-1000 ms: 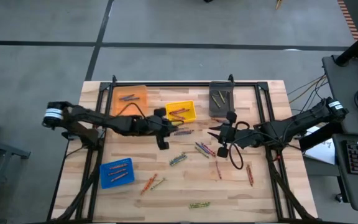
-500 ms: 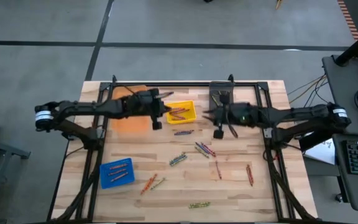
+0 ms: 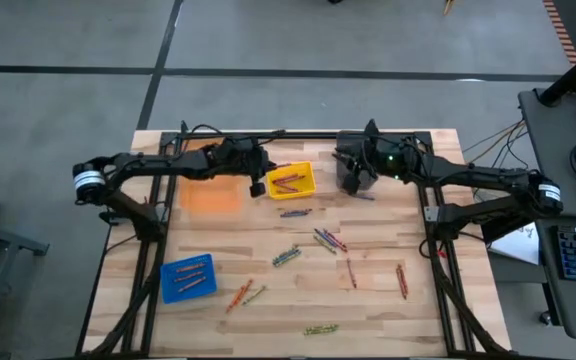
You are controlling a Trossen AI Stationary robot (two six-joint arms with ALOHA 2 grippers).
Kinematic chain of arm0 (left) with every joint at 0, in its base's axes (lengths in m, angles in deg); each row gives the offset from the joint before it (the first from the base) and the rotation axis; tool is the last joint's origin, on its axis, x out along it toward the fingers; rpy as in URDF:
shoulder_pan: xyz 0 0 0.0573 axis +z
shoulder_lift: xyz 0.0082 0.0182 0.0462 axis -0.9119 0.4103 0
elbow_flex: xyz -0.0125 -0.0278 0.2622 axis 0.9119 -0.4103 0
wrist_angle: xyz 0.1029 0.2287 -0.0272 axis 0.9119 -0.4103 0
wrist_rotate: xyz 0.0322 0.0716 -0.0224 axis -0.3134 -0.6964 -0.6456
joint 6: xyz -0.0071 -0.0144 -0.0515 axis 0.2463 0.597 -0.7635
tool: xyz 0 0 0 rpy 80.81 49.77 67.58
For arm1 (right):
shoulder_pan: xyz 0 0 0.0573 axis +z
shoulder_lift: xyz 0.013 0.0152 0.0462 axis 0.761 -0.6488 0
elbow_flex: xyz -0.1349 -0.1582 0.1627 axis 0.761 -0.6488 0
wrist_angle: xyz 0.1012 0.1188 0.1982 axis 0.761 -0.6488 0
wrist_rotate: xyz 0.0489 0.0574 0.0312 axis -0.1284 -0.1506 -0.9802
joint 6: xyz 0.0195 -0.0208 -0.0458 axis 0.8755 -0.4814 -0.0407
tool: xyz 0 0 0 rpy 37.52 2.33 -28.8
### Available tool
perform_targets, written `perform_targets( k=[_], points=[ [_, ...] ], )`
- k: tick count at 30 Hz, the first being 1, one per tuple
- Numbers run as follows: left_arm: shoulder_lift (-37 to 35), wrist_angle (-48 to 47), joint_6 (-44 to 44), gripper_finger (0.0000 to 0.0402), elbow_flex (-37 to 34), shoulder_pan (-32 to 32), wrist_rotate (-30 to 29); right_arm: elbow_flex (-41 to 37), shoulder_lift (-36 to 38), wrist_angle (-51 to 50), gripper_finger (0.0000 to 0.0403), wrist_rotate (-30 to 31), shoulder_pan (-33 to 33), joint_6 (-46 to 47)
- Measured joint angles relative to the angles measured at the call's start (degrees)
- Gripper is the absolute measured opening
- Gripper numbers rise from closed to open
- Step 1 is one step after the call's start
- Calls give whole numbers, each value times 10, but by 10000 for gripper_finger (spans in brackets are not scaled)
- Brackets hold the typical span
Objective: Sort crayons
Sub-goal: Put the red crayon into the yellow bin
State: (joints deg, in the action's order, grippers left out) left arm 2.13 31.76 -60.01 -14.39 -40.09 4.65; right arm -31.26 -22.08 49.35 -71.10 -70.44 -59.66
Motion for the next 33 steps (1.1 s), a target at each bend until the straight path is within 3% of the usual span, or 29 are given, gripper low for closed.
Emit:
perform_targets(
  k=[13,23,28,33],
  points=[
    [157,-101,18,0,124,10,6,0,0,-2,68,0,1,11],
    [167,-120,-6,0,151,9,10,0,0,-7,68,0,1,5],
    [167,-121,-36,6,151,9,79,0,0,-15,68,0,1,5],
    [167,-119,-50,18,150,8,78,0,0,-16,68,0,1,5]
  ],
)
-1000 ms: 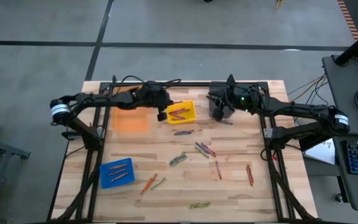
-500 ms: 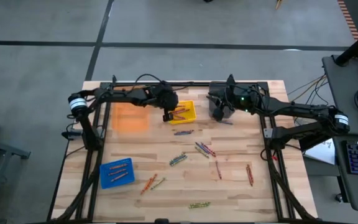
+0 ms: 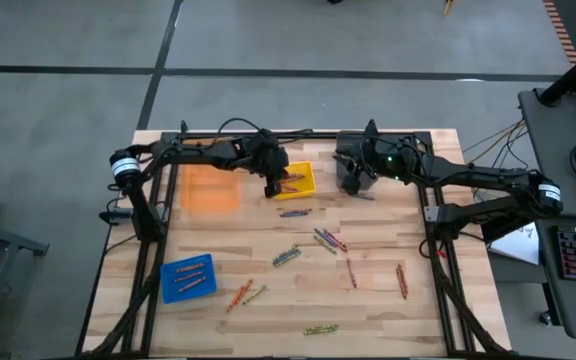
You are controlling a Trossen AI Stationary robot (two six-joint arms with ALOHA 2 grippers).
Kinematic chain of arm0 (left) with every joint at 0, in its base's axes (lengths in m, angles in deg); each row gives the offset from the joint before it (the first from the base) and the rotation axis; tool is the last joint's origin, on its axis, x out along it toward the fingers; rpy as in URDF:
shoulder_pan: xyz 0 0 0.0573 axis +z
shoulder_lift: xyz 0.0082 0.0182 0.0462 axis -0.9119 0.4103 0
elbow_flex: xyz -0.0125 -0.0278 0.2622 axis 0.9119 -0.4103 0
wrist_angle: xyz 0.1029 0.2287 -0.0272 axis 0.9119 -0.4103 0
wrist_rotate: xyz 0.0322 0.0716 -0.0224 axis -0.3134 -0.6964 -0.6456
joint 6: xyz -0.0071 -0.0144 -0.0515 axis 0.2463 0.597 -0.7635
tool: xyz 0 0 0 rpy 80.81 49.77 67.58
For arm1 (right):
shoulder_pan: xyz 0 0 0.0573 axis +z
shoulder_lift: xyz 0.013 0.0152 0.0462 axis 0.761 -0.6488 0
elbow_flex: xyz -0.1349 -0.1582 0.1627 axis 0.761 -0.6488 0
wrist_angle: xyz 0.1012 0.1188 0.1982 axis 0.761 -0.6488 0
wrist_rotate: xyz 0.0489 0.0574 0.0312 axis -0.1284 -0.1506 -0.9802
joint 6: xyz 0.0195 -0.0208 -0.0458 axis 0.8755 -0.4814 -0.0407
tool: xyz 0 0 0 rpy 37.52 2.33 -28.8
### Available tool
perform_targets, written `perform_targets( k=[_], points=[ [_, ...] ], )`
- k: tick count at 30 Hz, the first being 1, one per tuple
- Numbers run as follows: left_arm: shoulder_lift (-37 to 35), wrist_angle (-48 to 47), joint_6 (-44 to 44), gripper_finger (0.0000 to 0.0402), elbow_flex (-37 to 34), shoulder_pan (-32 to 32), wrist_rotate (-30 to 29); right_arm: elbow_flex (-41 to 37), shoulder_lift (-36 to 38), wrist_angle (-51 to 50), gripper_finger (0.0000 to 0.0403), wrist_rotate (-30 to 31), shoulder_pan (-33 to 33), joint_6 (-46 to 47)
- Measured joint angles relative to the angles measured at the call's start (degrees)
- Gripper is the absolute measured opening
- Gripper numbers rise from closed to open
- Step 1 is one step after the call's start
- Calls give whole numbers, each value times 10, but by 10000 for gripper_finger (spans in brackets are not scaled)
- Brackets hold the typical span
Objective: Sort crayons
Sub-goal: Put the red crayon into the yellow bin, then put the green crayon into the black bin
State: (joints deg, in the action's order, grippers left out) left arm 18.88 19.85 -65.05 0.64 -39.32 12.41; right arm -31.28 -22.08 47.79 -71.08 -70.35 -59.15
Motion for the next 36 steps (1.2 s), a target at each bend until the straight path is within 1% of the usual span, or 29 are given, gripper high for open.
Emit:
perform_targets(
  k=[8,12,19,25,27,31,34,36],
  points=[
    [0,1,-2,49,0,0,-2,0,0,-8,68,0,0,0],
    [0,4,0,58,-1,0,-3,0,0,-10,68,0,0,3],
    [-5,14,0,60,-1,0,-3,0,0,-15,68,0,0,22],
    [-39,16,-7,54,-1,-2,-4,0,0,-36,68,-1,0,83],
    [-50,24,-16,50,-1,-5,-4,0,0,-42,68,-20,0,111],
    [-71,39,-20,43,-1,-22,-4,0,0,-39,68,-102,7,175],
    [-82,45,-26,40,-3,-42,-10,0,0,-41,68,-115,13,240],
    [-87,47,-31,40,-5,-59,-37,0,0,-53,68,-116,18,271]
  ],
)
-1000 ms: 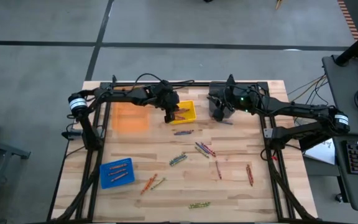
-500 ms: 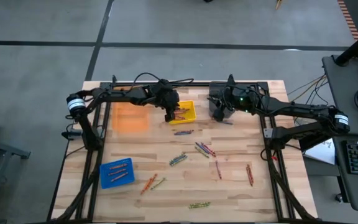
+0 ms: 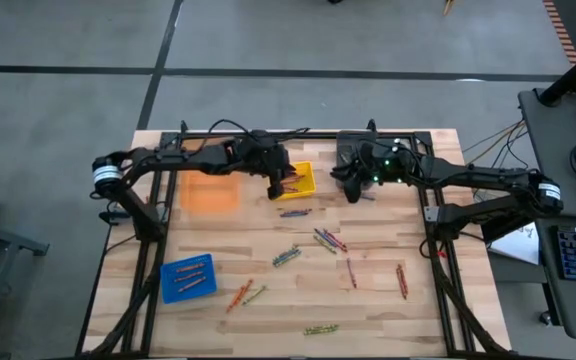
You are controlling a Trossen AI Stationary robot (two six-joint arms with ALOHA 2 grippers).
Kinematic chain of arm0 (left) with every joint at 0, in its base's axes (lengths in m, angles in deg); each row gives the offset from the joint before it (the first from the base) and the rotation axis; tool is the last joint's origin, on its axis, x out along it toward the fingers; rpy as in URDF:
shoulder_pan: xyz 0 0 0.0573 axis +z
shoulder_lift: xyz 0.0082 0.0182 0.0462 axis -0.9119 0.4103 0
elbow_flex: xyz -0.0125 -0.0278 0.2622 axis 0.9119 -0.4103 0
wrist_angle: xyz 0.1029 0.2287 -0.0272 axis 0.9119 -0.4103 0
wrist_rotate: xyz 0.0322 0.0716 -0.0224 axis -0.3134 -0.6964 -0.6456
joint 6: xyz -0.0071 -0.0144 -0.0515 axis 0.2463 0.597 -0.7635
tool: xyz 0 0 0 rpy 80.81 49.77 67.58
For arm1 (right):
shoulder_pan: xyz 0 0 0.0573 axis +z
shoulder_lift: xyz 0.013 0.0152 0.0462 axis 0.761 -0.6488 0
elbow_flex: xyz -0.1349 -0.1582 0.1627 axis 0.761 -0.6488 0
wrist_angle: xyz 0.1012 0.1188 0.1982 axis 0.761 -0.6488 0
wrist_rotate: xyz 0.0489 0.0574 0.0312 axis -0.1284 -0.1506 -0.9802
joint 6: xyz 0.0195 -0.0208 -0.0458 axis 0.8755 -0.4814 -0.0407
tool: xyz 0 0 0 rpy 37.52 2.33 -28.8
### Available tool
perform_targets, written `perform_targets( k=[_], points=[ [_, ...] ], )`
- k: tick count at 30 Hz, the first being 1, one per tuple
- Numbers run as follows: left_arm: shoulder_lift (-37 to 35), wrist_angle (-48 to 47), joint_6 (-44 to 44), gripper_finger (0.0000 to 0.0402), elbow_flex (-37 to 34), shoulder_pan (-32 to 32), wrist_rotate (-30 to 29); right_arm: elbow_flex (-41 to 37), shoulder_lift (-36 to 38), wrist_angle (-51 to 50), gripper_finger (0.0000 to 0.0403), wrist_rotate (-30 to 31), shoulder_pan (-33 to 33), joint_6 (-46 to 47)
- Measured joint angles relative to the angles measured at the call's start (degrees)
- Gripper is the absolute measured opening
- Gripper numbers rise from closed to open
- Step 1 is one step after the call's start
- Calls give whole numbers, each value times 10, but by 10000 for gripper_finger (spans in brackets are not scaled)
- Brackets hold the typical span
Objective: Sort crayons
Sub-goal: Put the green crayon into the black bin
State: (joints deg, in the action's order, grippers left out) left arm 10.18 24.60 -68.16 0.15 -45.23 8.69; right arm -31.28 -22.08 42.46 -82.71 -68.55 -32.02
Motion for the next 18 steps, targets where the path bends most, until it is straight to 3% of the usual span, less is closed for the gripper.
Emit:
perform_targets(
  k=[5,18],
  points=[
    [-19,3,-3,39,-13,-44,-63,0,0,-48,68,-5,30,62],
    [-73,38,-45,39,-35,-138,-67,0,-21,-80,68,2,119,131]
  ],
)
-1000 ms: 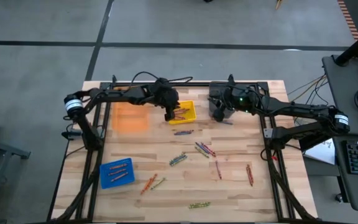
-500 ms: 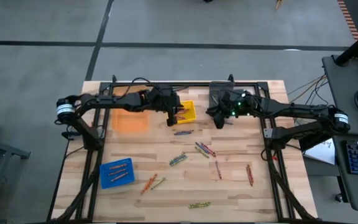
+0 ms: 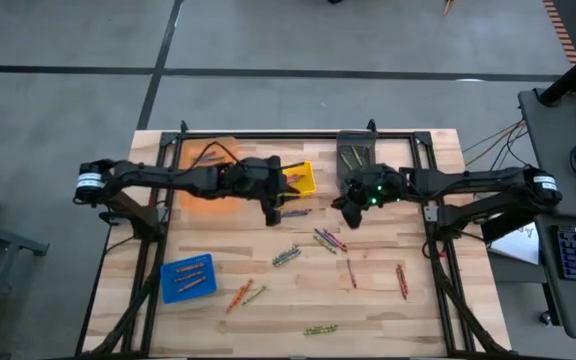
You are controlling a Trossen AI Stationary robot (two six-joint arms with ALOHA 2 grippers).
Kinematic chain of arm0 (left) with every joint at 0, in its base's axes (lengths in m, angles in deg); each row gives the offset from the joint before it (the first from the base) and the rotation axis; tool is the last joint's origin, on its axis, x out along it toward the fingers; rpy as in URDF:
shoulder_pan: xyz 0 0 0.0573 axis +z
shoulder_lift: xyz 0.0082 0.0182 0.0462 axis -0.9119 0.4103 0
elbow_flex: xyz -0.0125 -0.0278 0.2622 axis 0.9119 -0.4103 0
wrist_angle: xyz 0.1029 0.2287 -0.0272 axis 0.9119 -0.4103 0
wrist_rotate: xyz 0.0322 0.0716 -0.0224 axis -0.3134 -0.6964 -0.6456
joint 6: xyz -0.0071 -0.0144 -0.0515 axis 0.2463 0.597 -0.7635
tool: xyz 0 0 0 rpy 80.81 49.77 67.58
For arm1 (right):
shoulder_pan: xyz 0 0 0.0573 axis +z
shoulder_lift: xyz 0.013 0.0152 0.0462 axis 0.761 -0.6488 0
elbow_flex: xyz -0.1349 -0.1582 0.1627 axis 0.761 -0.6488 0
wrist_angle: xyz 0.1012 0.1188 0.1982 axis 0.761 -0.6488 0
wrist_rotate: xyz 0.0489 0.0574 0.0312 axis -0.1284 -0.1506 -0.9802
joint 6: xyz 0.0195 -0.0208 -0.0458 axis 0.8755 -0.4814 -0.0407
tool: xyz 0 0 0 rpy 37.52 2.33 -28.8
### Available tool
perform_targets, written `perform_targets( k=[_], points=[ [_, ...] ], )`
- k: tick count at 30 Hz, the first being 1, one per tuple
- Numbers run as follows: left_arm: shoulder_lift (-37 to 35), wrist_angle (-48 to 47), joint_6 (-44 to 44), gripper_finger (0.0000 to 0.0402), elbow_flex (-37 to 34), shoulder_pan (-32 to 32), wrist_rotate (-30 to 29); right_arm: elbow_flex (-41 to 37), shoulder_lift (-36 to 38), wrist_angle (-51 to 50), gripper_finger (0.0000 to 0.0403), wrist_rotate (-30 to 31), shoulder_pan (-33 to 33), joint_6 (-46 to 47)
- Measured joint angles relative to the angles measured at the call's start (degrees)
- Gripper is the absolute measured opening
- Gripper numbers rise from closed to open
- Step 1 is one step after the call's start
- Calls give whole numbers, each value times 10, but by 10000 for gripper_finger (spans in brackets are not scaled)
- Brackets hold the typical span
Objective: Sort crayons
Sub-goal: Put the green crayon into the black bin
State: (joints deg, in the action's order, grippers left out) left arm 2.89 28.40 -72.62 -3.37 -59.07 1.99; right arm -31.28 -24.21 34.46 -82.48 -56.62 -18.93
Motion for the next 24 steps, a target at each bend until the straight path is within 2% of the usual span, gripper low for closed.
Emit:
perform_targets(
  k=[10,24],
  points=[
    [-20,83,-50,39,-59,-60,-4,0,-66,-2,68,5,53,66],
    [-108,321,-176,39,-193,-84,-4,6,-155,-22,68,16,87,113]
  ],
)
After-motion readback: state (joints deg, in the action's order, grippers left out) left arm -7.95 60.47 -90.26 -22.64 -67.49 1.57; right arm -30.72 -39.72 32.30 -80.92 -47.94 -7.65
